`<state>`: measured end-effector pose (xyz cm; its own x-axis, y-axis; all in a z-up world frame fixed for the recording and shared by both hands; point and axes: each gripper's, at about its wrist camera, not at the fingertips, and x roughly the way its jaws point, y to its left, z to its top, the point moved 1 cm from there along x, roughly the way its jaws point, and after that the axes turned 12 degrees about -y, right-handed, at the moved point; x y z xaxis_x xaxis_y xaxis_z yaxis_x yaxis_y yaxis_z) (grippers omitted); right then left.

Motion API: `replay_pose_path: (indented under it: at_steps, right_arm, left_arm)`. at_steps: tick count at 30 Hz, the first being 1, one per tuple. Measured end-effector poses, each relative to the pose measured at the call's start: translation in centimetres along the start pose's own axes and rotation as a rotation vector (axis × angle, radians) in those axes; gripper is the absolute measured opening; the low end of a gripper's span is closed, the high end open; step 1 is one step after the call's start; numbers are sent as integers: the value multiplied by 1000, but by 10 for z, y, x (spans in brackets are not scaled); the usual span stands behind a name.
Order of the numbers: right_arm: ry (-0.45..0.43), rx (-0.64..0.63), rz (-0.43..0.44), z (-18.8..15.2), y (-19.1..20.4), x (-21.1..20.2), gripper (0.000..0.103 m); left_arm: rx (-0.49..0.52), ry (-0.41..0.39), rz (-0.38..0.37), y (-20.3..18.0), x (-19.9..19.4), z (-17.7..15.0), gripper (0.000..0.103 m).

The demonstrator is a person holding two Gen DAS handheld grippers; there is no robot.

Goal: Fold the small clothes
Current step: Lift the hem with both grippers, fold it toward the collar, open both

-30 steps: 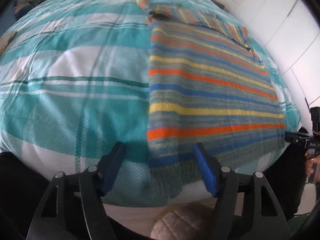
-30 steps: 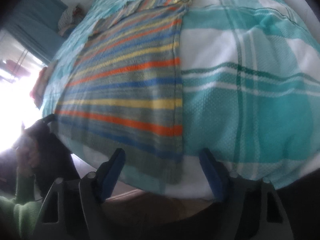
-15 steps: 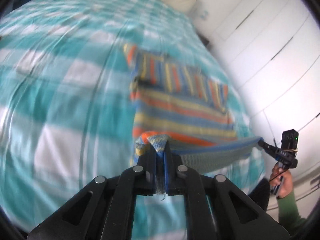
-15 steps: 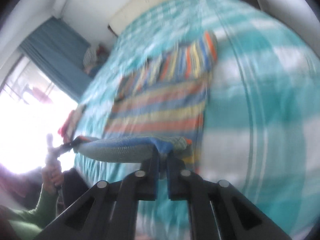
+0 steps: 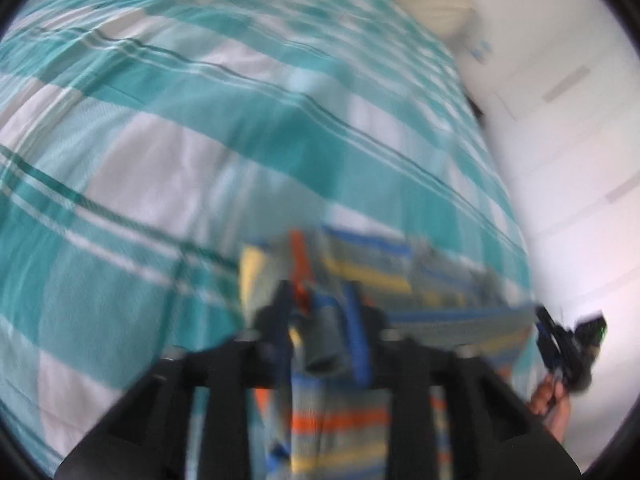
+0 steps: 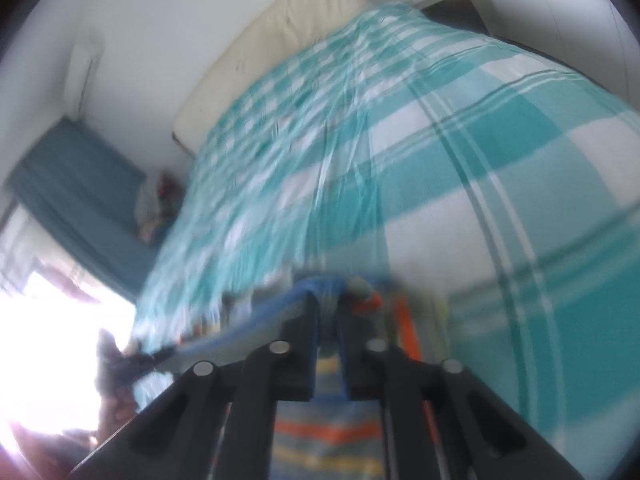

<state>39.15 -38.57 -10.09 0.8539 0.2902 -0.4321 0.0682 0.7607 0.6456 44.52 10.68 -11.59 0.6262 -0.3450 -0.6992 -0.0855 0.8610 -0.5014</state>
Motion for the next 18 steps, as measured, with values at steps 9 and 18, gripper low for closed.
replay_pose_path:
  at_steps: [9, 18]
  right_arm:
    - [18, -156, -13, -2, 2, -69, 37]
    - [349, -248, -19, -109, -9, -111, 56]
  left_arm:
    - [115, -15, 5, 34, -70, -36, 69]
    - [257, 66, -13, 11, -78, -133, 60]
